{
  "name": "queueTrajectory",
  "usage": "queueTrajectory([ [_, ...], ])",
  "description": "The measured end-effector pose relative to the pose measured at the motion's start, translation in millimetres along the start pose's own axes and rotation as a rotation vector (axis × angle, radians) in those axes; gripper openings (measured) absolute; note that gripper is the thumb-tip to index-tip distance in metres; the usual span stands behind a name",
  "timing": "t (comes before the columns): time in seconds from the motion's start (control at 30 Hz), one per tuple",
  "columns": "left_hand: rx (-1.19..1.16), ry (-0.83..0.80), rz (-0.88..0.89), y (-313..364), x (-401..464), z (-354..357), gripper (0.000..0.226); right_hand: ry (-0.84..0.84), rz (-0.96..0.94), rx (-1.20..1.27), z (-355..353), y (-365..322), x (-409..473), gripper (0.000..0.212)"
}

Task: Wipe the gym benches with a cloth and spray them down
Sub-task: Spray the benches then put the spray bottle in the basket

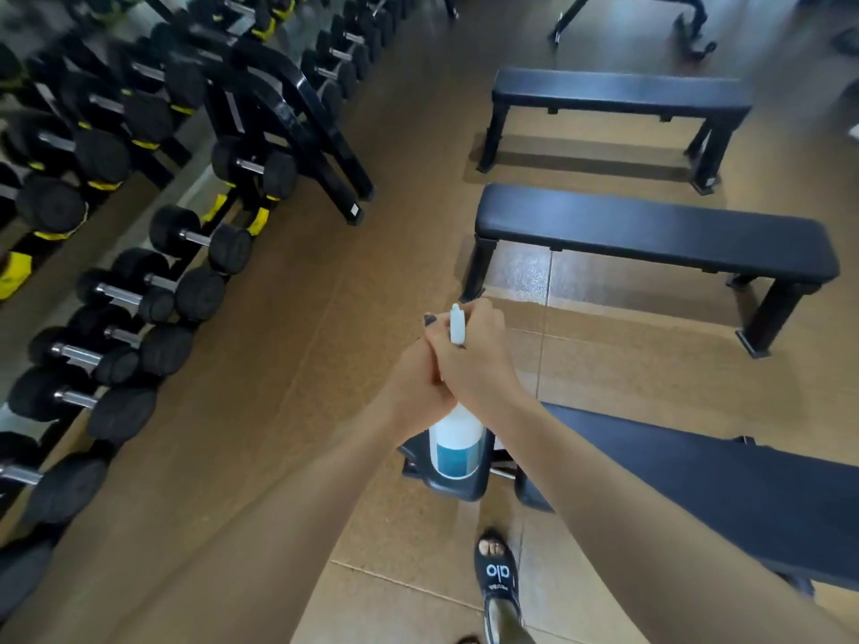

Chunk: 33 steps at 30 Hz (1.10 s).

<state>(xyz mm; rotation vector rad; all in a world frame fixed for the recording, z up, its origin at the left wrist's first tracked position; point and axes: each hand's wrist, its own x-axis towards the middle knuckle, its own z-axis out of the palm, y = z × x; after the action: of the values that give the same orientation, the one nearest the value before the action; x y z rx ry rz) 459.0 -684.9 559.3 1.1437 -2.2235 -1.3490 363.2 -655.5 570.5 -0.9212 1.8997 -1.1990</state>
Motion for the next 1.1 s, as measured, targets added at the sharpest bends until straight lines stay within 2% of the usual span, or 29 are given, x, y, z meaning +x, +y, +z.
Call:
queueTrajectory([
  [0.07, 0.110, 0.014, 0.073, 8.2, 15.6, -4.9, 0.036, -0.019, 0.023, -0.037, -1.5, -5.8, 16.7, 0.040],
  [0.1, 0.085, 0.027, 0.077, 10.5, 24.6, -7.6, 0.031, -0.032, 0.026, -0.040, -1.1, -8.4, 25.2, 0.047],
  [0.13, 0.019, 0.108, 0.043, 10.4, 37.0, -10.6, 0.023, -0.055, 0.018, -0.034, -1.0, -12.6, 34.7, 0.055],
  [0.17, -0.142, 0.160, -0.036, 5.5, 51.1, -18.6, 0.023, -0.073, 0.008, -0.026, 0.0, -17.0, 46.0, 0.063],
  [0.23, -0.017, 0.206, -0.072, -5.4, 69.8, -28.6, 0.023, -0.085, 0.002, -0.014, 5.1, -21.8, 74.0, 0.073],
  [0.27, 0.009, 0.204, -0.113, -12.3, 80.7, -37.1, 0.019, -0.082, 0.020, -0.002, 7.4, -24.2, 88.9, 0.072],
  [0.3, -0.074, 0.244, -0.198, -15.3, 89.1, -47.9, 0.015, -0.062, 0.046, 0.020, 10.2, -25.0, 104.8, 0.068],
  [0.43, -0.248, 0.357, -0.187, -42.0, 128.1, -103.4, 0.019, 0.011, 0.142, -0.053, 33.7, -22.6, 166.6, 0.037],
  [0.67, -0.162, 0.144, -0.182, -110.3, 211.6, -216.1, 0.024, 0.025, 0.309, -0.315, 124.1, -8.5, 251.5, 0.040],
  [0.87, -0.049, -0.017, -0.078, -148.2, 266.0, -305.0, 0.009, 0.160, 0.414, -0.458, 184.9, -29.3, 296.7, 0.057],
  [1.1, 0.047, -0.150, 0.043, -159.7, 345.2, -342.6, 0.013, 0.215, 0.464, -0.587, 202.9, -60.5, 334.8, 0.055],
])
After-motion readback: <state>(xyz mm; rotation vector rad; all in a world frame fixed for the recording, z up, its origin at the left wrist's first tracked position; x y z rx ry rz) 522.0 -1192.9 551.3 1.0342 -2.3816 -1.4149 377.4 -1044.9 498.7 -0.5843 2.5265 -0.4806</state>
